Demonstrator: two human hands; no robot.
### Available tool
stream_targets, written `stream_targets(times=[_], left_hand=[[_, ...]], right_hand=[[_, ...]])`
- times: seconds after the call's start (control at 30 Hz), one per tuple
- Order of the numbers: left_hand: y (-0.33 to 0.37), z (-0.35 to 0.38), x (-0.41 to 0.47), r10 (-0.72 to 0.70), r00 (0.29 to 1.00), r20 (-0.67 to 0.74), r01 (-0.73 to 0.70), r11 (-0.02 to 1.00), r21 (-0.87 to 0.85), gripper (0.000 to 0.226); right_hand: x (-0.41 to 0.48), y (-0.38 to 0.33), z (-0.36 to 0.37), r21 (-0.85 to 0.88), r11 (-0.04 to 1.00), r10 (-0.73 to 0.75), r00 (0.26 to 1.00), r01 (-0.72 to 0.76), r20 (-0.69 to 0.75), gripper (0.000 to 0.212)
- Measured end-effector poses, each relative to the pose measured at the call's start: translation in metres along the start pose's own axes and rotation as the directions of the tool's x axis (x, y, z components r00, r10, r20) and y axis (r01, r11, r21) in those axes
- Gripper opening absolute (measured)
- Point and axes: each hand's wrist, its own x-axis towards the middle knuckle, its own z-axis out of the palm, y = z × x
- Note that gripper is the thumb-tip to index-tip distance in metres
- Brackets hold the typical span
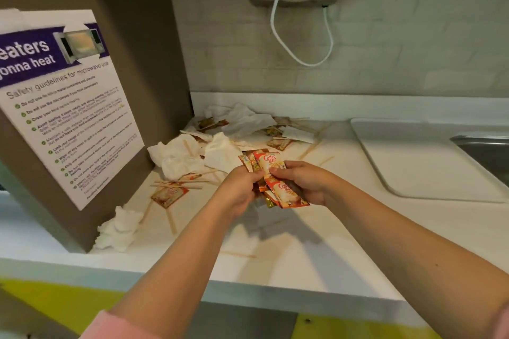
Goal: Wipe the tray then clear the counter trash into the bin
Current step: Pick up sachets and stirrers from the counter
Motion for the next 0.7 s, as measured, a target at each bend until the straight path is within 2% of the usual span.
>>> stream_targets(times=[0.23,0.37,0.47,0.7], left_hand=[[-0.042,0.084,-0.048,-0.003,0.999,0.033,0.004,1.0,-0.026,0.028],[-0.076,0.125,-0.073,-0.062,0.995,0.078,0.061,0.998,0.016,0.026],[-0.101,0.153,-0.09,-0.091,0.985,0.149,0.08,0.994,0.079,0.024],[-0.156,0.215,-0.124,-0.209,0.913,0.351,0.148,0.97,0.192,0.015]], right_hand=[[-0.082,0.037,-0.059,0.009,0.999,-0.036,0.999,0.036,0.001,0.023],[-0.129,0.064,-0.099,-0.012,1.0,0.018,1.0,-0.019,-0.024,0.02],[-0.166,0.082,-0.127,-0.026,0.998,0.059,0.998,-0.059,0.015,0.012],[-0.243,0.129,-0.181,-0.043,0.989,0.145,0.985,-0.141,0.094,0.018]])
